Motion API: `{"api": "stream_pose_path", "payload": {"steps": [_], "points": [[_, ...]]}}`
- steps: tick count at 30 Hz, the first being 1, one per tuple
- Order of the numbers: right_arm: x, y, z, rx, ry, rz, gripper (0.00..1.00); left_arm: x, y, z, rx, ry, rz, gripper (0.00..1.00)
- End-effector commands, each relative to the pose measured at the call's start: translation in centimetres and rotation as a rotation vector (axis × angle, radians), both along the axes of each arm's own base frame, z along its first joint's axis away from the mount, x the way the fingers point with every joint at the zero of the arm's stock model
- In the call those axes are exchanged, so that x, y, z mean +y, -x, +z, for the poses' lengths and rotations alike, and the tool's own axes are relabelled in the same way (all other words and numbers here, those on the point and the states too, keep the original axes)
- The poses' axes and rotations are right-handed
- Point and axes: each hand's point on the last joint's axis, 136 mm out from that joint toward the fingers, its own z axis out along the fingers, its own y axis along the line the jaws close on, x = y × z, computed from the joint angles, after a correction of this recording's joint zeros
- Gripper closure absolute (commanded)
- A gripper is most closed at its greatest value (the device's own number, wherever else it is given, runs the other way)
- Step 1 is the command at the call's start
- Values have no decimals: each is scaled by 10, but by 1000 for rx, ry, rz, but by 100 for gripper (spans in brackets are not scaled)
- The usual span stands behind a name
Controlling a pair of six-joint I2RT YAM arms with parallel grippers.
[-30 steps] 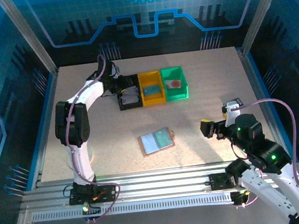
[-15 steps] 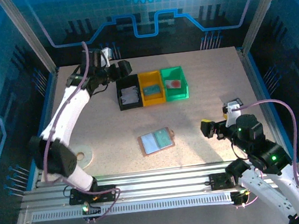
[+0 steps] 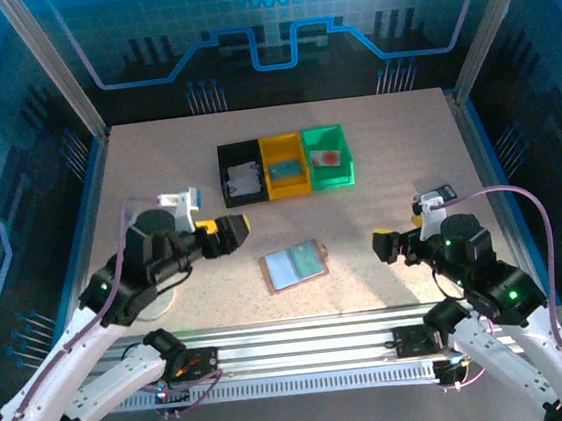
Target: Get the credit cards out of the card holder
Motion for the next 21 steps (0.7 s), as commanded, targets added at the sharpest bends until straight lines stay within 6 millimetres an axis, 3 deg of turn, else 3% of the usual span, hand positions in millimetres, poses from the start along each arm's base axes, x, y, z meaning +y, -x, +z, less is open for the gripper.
{"api": "stream_pose_path", "payload": {"steps": [1,7,13,21], "points": [[11,0,-5,23,16,54,0,4,1,-23,57,2,75,1],[21,-5,-17,113,54,88,0,-4,7,-73,139,-76,68,1],[32,-7,-28,240,109,106,0,-17,7,-101,181,-35,55,1],[82,0,-56,332,91,148,11,-40,2,-134,268,27,32,4]]}}
